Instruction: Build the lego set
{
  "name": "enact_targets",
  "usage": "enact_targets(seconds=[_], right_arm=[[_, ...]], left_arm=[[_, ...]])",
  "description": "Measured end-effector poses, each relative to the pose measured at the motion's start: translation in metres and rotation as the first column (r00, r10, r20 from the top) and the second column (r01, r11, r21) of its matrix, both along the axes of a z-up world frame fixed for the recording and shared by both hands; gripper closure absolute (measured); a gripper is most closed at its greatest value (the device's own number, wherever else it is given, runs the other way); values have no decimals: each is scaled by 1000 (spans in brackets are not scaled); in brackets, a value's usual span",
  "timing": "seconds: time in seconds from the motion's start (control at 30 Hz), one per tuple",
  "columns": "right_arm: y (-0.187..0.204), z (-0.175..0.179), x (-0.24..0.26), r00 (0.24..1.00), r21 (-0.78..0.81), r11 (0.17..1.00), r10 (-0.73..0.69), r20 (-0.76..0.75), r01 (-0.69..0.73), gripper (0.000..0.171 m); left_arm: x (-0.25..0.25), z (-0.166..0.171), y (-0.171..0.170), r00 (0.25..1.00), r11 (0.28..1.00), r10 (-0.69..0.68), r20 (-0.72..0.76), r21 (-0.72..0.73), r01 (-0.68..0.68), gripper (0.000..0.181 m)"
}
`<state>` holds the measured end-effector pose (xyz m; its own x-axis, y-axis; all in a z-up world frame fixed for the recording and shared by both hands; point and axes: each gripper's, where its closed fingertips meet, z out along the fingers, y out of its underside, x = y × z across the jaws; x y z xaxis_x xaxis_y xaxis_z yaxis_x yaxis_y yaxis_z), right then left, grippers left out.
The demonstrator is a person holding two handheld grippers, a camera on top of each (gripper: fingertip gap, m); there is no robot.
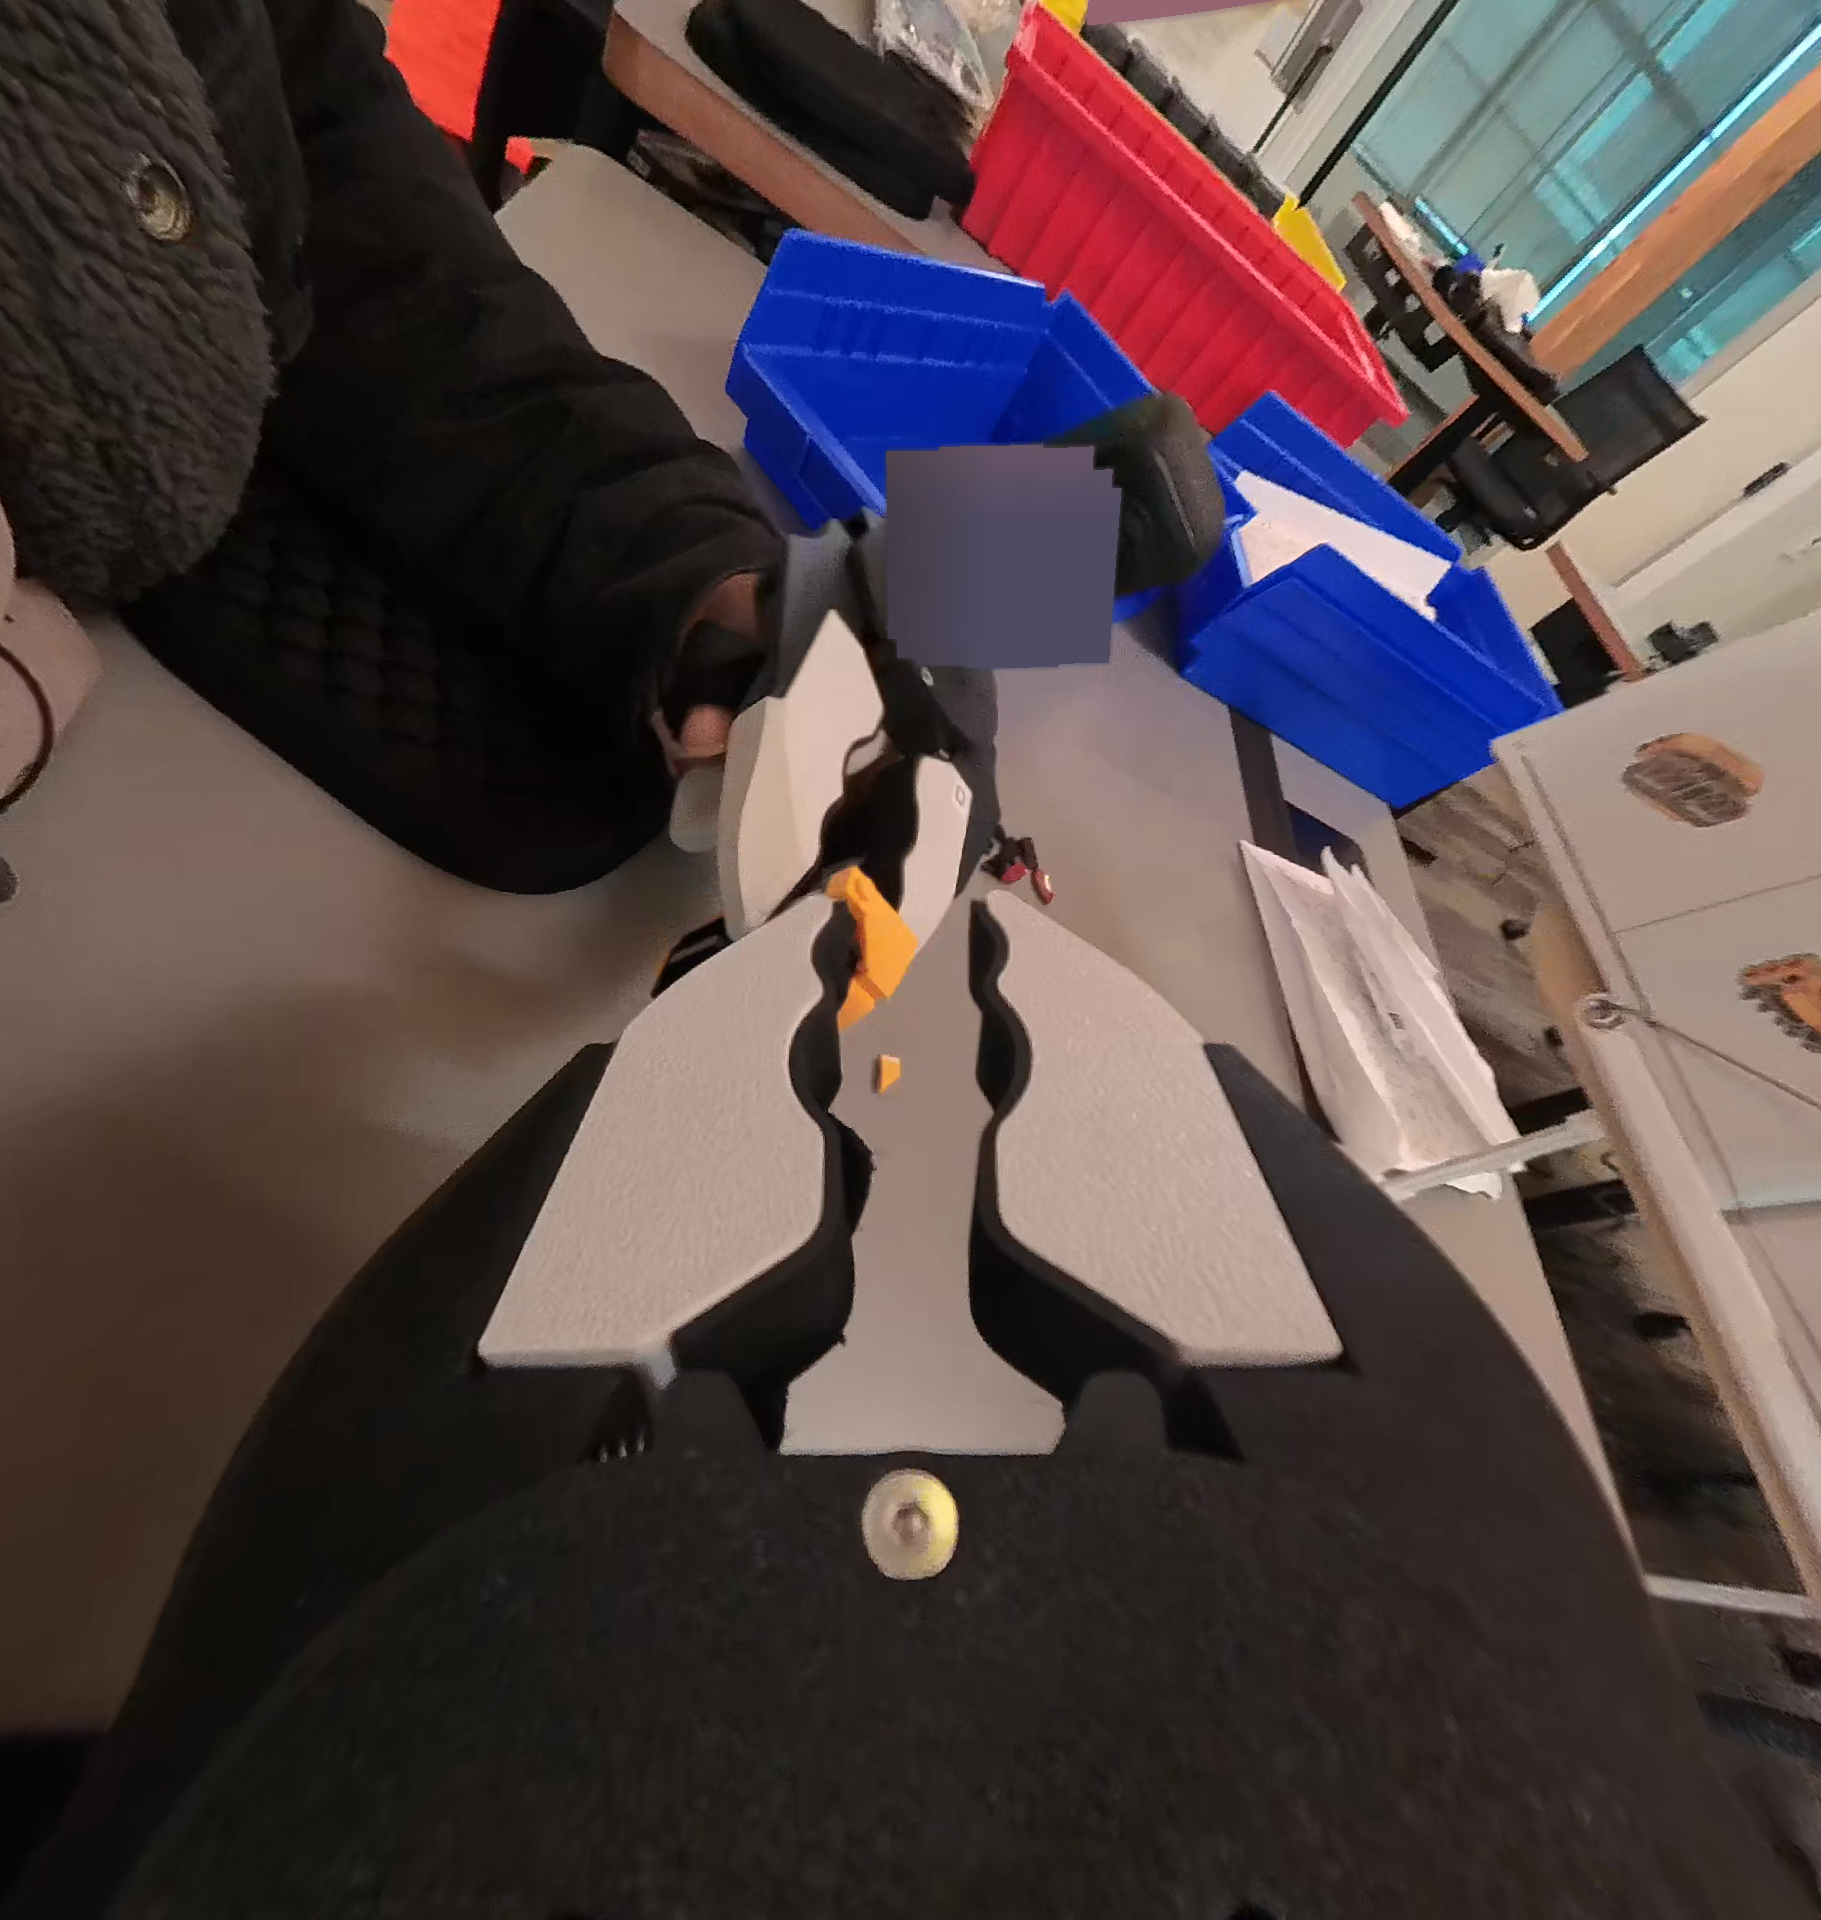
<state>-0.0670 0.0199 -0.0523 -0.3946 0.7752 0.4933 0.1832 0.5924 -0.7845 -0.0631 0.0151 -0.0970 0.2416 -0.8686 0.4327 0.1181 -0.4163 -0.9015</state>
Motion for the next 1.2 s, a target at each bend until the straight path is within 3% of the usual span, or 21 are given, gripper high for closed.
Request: enact_targets(seconds=[0.17, 0.4, 0.7, 1.2], right_arm=[[-5, -2, 1, 1000, 78, 997, 14, -3, -14, 152], [-9, -3, -2, 1000, 128, 992, 18, -10, -16, 154], [-15, -7, -7, 999, 189, 982, 29, -26, -24, 158], [-15, -10, -8, 999, 208, 978, 25, -22, -20, 164]], left_arm=[[-3, 10, 2, 982, 940, 159, -97, 319, -121, 155], [-10, 19, 5, 938, 818, 318, -135, 540, -199, 155], [-12, 19, 8, 920, 781, 363, -146, 587, -215, 155], [-10, 16, 9, 919, 785, 360, -159, 585, -206, 155]])
